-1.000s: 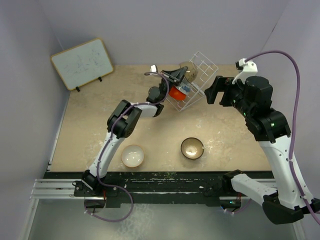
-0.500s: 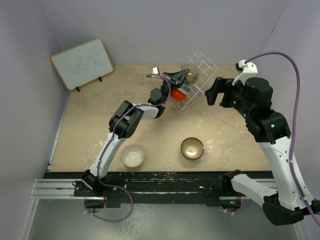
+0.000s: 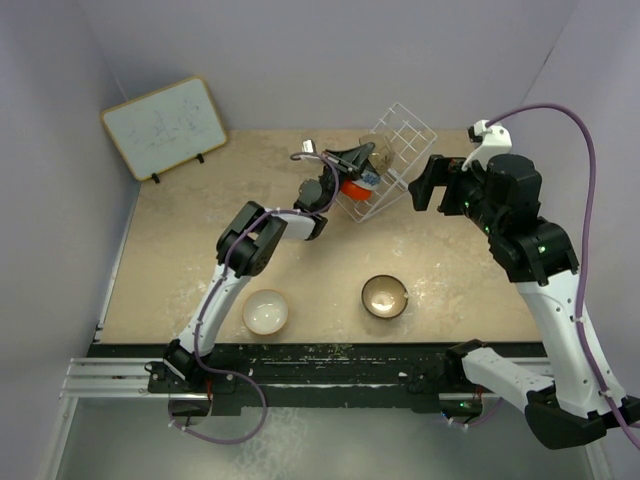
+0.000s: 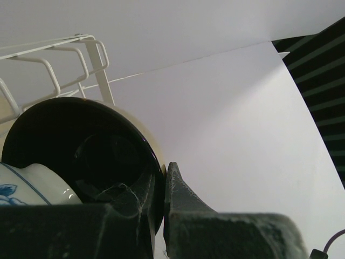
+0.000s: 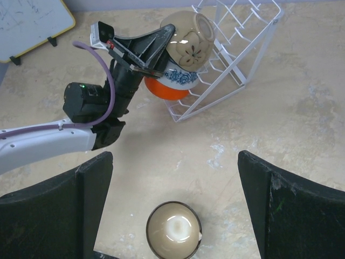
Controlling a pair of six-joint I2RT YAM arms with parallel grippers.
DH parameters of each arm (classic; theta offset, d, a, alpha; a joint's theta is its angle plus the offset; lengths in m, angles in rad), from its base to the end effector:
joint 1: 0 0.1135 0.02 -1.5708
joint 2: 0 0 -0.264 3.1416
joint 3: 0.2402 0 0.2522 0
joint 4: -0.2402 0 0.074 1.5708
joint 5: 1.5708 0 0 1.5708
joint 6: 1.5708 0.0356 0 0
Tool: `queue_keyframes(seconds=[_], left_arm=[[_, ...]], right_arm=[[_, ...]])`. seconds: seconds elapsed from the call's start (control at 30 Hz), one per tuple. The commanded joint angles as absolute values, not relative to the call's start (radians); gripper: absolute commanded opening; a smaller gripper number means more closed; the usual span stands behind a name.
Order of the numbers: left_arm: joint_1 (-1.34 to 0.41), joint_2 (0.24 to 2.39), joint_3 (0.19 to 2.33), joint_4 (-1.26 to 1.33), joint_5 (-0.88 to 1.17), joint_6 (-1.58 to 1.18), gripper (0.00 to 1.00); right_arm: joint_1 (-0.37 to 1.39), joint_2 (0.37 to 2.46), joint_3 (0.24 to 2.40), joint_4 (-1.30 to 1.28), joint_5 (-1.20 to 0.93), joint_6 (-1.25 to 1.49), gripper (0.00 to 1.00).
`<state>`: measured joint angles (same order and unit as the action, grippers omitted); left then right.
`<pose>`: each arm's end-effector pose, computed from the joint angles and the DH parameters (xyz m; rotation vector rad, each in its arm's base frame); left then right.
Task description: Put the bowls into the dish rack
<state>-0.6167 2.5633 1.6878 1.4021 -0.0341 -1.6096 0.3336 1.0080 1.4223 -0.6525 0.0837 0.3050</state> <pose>0.4402 -0.3106 0.1632 -0.6365 1.0961 -1.9660 0.1764 0.0580 0.4645 0.0340 1.8240 0.3775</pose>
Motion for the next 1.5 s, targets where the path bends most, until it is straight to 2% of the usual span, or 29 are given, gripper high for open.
queue_keyframes(seconds=[0.0, 0.13, 0.37, 0.5, 0.93, 1.27, 1.47], left_arm=[[-0.606, 2.447, 1.685, 1.438, -0.027, -1.629, 0.01], [-0.604, 2.451, 1.698, 1.423, -0.020, -1.634, 0.02], [-0.603, 2.446, 1.727, 1.385, -0.015, -1.621, 0.12], [-0.602, 2.432, 1.716, 1.378, -0.029, -1.610, 0.20], [-0.601, 2.353, 1.687, 1.230, -0.029, -1.598, 0.22], [-0.601, 2.315, 1.667, 1.185, -0.022, -1.605, 0.31], [-0.601, 2.315, 1.642, 1.203, -0.026, -1.617, 0.28]], right_arm=[[0.330, 1.000, 1.417, -0.620, 0.069, 0.294, 1.00], [0.330, 0.997, 1.416, -0.618, 0.075, 0.293, 1.00], [0.329, 0.994, 1.415, -0.617, 0.077, 0.290, 1.00], [0.328, 0.997, 1.418, -0.618, 0.075, 0.289, 1.00], [0.326, 0.996, 1.423, -0.617, 0.075, 0.288, 1.00], [0.324, 0.983, 1.420, -0.619, 0.072, 0.291, 1.00], [0.324, 0.976, 1.411, -0.619, 0.072, 0.293, 1.00]])
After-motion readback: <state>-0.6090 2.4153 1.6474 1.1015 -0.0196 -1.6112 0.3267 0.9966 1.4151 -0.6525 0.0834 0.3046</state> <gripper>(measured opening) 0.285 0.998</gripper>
